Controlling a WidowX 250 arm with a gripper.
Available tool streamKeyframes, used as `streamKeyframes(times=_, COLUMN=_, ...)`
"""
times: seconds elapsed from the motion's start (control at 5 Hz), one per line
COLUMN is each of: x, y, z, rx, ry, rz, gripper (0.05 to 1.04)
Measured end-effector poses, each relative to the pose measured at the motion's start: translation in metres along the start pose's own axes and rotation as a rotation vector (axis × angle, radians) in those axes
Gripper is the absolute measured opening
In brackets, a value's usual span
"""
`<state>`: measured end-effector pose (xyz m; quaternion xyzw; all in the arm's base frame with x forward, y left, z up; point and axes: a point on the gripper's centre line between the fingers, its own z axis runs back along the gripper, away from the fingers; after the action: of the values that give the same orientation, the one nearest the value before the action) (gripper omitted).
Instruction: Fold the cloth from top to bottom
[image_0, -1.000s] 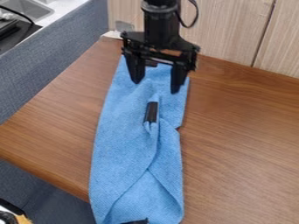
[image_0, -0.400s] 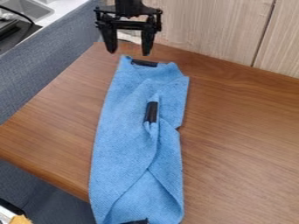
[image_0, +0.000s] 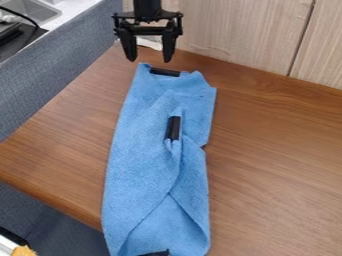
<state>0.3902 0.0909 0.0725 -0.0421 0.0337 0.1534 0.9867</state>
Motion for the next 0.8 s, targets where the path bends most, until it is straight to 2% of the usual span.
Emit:
streamKeyframes(times=0.2, x=0.004, y=0.009, z=-0.013, rx=0.006, ry=0.032, rz=0.025, gripper=0.999)
streamKeyframes(times=0.4, x=0.004, y=0.014, z=-0.025, rx=0.034, ry=0.013, rz=0.030, gripper=0.998)
streamKeyframes(times=0.6, x=0.003, y=0.015, z=-0.034, rx=0.051, ry=-0.004, rz=0.029, gripper=0.938)
streamKeyframes(times=0.8, x=0.003, y=0.012, z=-0.035, rx=0.063, ry=-0.023, rz=0.019, gripper=0.657)
